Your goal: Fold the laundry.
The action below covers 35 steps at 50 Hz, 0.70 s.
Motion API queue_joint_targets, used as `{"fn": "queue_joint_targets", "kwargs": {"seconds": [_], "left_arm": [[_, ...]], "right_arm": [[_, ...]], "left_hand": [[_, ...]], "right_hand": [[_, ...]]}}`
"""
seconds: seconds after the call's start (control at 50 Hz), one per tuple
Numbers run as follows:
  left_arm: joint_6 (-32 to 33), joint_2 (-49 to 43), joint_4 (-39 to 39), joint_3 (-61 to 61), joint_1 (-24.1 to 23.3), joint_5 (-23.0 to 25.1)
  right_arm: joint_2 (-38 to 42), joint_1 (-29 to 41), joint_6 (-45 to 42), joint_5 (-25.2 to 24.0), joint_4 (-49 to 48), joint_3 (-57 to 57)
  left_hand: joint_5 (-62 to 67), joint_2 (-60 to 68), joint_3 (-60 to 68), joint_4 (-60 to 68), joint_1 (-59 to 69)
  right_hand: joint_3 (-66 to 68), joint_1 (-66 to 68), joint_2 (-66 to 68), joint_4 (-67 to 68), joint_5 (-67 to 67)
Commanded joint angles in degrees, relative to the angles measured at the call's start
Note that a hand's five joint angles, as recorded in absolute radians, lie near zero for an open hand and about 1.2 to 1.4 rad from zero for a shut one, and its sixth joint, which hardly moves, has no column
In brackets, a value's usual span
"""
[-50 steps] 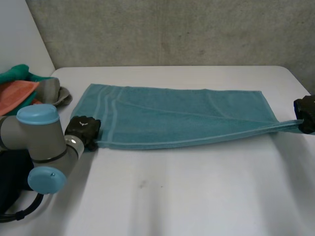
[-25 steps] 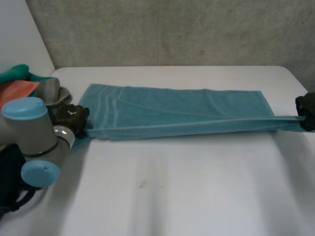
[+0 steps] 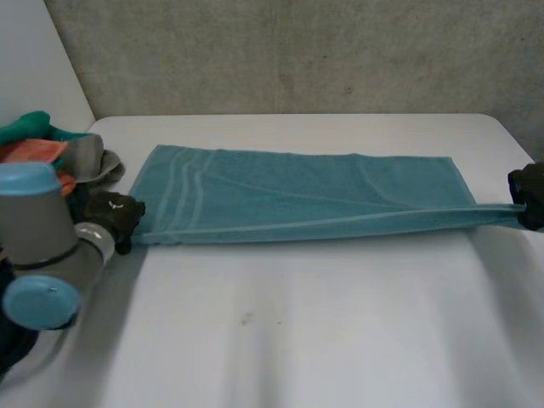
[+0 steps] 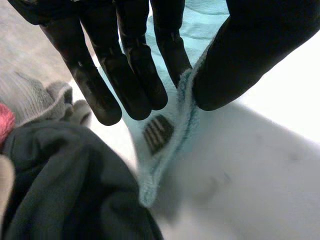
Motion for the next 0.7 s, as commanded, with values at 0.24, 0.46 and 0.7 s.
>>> {"fn": "queue_joint_targets", "kwargs": {"seconds": [0.24, 0.46, 0.7], "left_arm": [[22.27, 28.94, -28.81, -19.87, 3.53, 5.62], [26.94, 22.46, -17.66, -15.49, 2.75, 4.48], [19.12, -0.83, -4.47, 6.65, -1.38, -0.09]], "right_arm": [[-2.14, -10.02, -30.67, -3.60, 40.01, -1.77], [-2.41, -13.98, -28.32, -3.42, 32.12, -3.43], [9.01, -0.45, -18.29, 0.27, 16.92, -15.47]], "left_hand": [[14.04, 11.79, 11.95, 11.64, 16.22], [14.04, 11.79, 11.95, 11.64, 16.22], [14.04, 11.79, 11.95, 11.64, 16.22]], "right_hand": [[12.13, 24.20, 12.97, 11.69, 13.13], [12.13, 24.20, 12.97, 11.69, 13.13], [12.13, 24.20, 12.97, 11.69, 13.13]]}}
